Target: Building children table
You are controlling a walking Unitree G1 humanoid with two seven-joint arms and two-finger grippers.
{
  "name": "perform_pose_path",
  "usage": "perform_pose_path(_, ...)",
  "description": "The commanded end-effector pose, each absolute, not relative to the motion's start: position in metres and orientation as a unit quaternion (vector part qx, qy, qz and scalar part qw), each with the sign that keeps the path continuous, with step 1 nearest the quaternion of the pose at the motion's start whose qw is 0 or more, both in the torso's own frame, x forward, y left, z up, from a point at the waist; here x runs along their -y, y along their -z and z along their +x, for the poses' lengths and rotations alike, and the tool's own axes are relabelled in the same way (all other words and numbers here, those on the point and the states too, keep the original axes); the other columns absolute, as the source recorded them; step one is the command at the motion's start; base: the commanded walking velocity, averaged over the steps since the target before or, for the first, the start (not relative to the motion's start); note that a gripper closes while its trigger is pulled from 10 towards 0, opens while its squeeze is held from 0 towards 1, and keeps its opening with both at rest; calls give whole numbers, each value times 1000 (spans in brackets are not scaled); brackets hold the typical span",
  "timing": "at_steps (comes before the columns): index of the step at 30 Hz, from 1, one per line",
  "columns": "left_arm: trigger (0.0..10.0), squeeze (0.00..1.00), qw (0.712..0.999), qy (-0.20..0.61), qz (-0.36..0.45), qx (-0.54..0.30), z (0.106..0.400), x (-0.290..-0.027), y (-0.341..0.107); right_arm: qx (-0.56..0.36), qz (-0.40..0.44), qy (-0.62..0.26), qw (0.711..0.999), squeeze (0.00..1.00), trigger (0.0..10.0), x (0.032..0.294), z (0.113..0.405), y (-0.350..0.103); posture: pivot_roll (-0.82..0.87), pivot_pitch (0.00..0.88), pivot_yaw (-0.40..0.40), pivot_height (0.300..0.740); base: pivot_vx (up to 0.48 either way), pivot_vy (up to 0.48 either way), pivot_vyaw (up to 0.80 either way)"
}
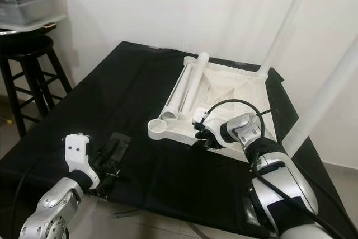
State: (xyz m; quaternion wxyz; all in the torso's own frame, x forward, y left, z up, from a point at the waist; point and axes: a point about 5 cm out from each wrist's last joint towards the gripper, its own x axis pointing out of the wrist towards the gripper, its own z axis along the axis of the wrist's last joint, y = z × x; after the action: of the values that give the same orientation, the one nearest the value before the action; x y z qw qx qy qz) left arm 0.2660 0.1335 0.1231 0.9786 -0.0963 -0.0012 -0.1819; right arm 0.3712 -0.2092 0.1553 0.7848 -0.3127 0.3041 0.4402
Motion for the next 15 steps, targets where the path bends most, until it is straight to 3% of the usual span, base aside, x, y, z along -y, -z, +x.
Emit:
perform_pose_path(1,10000,0,978,182,-97,-3,264,-132,-122,-352,-305,-487,739,0,0,209,359,-136,49,0,-128,740,0,0,0)
perform_pose_path(7,10000,0,978,182,-98,-2,265,-133,-122,-360,-309,-506,721,0,0,211,355,-136,44,0,-128,740,0,0,0)
perform_pose_path(10,10000,0,979,181,-99,-2,267,-133,-122,-381,-339,-542,668,0,0,216,345,-127,41,0,-126,740,0,0,0)
perform_pose_path(11,10000,0,979,181,-99,-2,267,-133,-122,-381,-339,-542,668,0,0,216,345,-127,41,0,-126,740,0,0,0)
perform_pose_path(14,10000,0,979,181,-98,-2,268,-133,-122,-388,-340,-587,624,0,0,216,336,-125,37,0,-124,740,0,0,0)
perform_pose_path(15,10000,0,979,181,-98,-2,268,-133,-122,-388,-340,-587,624,0,0,216,336,-125,37,0,-124,740,0,0,0)
